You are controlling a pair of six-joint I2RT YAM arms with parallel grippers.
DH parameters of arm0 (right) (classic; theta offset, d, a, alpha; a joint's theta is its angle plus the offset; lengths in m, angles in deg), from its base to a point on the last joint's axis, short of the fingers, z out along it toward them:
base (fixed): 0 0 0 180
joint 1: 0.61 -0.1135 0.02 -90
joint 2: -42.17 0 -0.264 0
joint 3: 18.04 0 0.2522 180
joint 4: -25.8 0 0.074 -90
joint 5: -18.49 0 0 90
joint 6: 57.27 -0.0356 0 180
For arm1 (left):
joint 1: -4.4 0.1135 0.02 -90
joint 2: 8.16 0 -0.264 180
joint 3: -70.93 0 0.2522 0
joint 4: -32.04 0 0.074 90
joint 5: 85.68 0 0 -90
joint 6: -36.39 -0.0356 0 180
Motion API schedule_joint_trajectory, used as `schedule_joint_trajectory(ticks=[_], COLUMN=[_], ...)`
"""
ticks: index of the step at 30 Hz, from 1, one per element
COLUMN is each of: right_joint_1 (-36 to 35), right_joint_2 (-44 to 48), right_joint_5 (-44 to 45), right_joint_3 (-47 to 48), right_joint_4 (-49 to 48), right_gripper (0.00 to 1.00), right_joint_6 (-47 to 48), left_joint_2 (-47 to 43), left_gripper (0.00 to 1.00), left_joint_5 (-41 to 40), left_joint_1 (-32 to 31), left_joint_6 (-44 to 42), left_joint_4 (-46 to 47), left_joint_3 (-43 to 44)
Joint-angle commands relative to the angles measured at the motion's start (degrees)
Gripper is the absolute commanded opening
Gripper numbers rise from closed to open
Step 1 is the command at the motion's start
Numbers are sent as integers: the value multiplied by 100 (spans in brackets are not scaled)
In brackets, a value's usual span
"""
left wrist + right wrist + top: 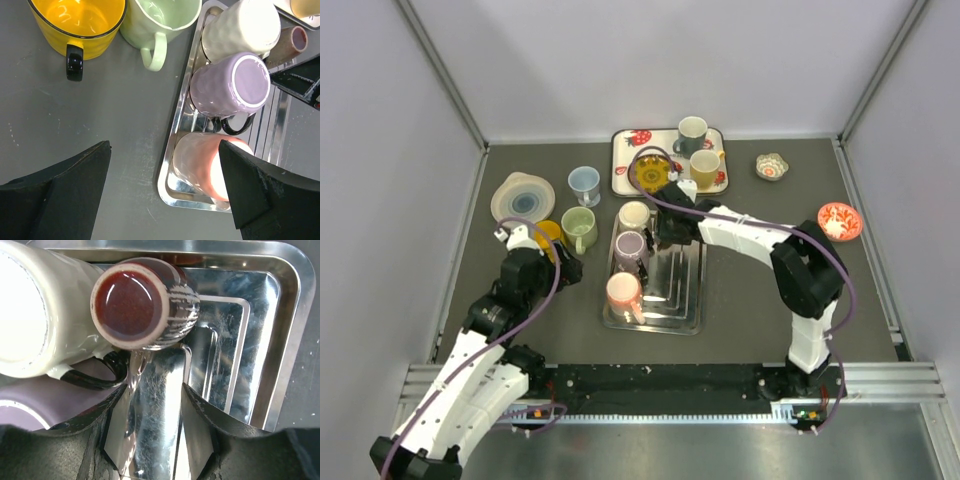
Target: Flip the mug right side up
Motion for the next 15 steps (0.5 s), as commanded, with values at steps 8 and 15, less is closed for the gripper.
schedule_joint_trajectory(ticks=[8,15], right_joint_1=[159,176], right_joint_2=[-537,-765], right_joint_5=[-76,-58], right_joint_3=[701,868], right_joint_4=[8,8], right_gripper=[44,40], right_joint_6=[-102,-155], left_joint_2=[-40,-5], left_gripper=[94,93], left_joint_5=[79,114], left_joint_1=[-21,-21], left_joint_6=[17,43], left_joint_4=[381,460], left_joint_3=[-211,-308])
